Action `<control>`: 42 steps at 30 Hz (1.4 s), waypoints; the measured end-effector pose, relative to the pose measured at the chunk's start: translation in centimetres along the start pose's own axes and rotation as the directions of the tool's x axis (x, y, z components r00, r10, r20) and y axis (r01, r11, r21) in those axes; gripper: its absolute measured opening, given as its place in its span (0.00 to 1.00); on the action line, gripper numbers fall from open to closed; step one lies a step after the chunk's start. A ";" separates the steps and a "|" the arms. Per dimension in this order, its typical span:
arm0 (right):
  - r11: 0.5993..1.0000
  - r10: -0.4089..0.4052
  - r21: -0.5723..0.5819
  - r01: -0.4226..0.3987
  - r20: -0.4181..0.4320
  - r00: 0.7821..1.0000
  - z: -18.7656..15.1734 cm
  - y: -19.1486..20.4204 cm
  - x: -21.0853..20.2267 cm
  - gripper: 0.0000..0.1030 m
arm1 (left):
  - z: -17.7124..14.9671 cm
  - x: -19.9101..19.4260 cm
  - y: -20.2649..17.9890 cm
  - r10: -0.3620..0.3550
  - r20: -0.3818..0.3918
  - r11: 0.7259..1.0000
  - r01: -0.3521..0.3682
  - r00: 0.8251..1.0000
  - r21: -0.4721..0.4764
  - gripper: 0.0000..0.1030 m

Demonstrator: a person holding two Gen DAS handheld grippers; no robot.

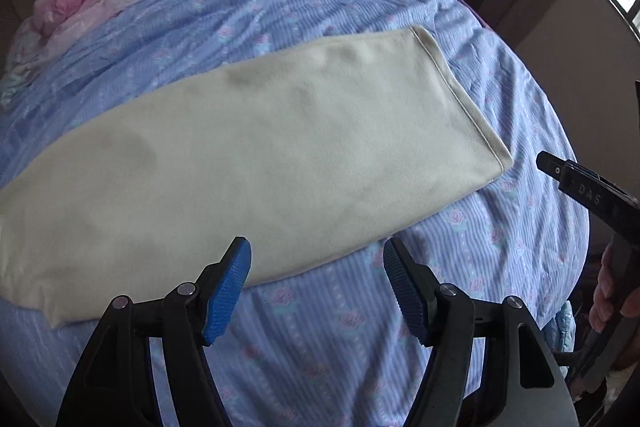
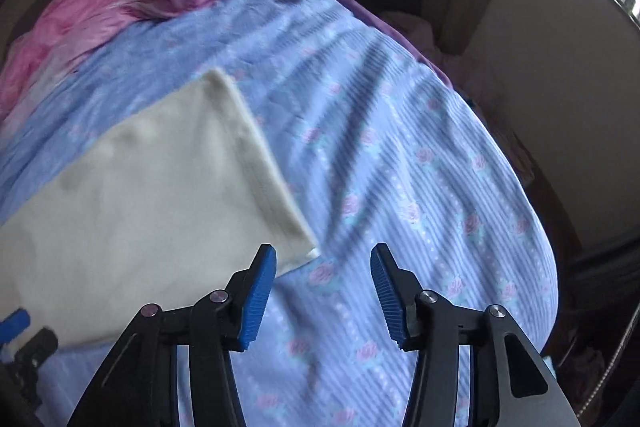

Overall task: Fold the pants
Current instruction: 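Raise both tools away from the folded trousers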

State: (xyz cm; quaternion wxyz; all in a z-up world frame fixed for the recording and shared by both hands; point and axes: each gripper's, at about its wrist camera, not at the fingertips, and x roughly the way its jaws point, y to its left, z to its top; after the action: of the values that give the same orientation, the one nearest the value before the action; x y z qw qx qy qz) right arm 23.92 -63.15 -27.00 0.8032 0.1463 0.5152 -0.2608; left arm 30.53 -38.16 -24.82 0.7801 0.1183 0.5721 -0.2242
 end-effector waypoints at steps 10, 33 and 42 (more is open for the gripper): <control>0.920 0.260 -0.309 -0.242 0.019 0.965 -5.6 12.2 -10.8 0.48 | -7.9 -8.5 8.9 0.063 0.052 0.985 -0.054 0.997 -0.164 0.66; 0.799 0.419 -0.435 -0.415 -0.094 0.903 -23.9 39.7 -21.6 0.48 | -24.0 -15.8 38.4 0.172 0.009 0.943 -0.161 0.985 -0.292 0.72; 0.736 0.475 -0.437 -0.517 -0.211 0.854 -25.9 47.1 -15.0 0.36 | -26.2 -11.6 44.1 0.175 -0.030 0.890 -0.171 0.984 -0.423 0.72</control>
State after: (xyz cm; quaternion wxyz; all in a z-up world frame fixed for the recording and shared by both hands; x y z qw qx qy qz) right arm 26.22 -7.42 -26.06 0.8312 0.0862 0.5391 0.1048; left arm 27.06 14.34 -25.40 0.8066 -0.0046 0.5906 -0.0247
